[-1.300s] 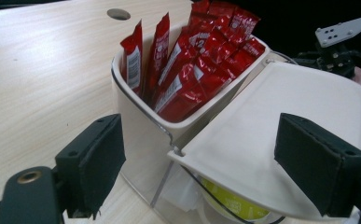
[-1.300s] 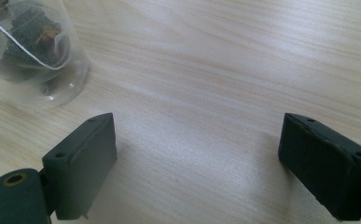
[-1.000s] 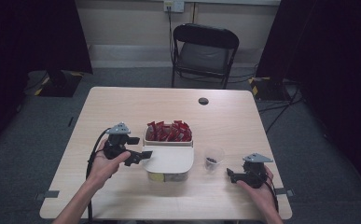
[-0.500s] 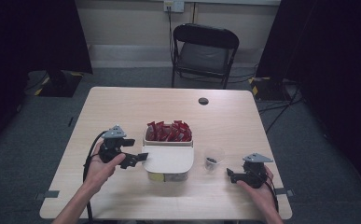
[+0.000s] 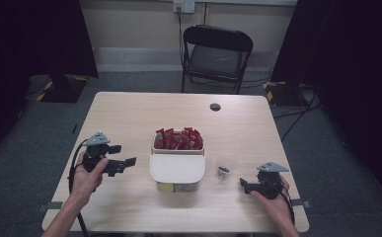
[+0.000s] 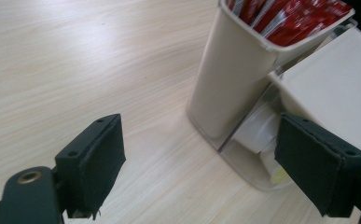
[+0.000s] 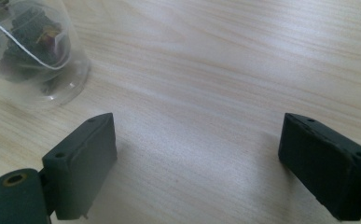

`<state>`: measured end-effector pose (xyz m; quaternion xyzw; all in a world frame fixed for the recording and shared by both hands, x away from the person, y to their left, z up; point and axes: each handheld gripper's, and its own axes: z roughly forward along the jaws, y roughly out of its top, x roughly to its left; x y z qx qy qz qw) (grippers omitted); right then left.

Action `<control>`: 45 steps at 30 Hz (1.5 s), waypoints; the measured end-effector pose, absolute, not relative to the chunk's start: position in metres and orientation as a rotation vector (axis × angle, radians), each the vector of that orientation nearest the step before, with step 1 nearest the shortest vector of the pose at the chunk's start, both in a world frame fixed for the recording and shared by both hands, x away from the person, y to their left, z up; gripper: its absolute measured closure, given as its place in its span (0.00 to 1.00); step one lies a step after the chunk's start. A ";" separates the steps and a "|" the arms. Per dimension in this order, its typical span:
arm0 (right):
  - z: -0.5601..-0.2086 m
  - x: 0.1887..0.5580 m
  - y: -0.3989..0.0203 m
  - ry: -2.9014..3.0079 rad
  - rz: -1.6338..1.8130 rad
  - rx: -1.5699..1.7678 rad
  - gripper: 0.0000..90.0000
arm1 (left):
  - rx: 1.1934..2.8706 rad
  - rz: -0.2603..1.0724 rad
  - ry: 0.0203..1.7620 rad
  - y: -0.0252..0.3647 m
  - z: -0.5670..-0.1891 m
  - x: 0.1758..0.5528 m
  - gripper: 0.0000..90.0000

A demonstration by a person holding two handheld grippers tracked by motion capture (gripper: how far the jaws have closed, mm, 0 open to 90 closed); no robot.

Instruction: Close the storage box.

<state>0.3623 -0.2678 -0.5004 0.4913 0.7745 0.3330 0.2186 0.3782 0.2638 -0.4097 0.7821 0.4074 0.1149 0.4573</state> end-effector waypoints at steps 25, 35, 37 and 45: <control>-0.500 0.362 -0.268 2.142 0.920 1.361 0.12 | 2.052 0.285 1.229 0.301 -0.480 0.369 0.18; -0.500 0.362 -0.268 2.141 0.920 1.360 0.12 | 2.107 0.488 1.209 0.294 -0.497 0.370 0.15; -0.500 0.362 -0.268 2.141 0.920 1.360 0.12 | 2.093 0.500 1.213 0.293 -0.499 0.369 0.13; -0.500 0.362 -0.268 2.141 0.920 1.361 0.12 | 2.062 0.519 1.220 0.293 -0.503 0.371 0.04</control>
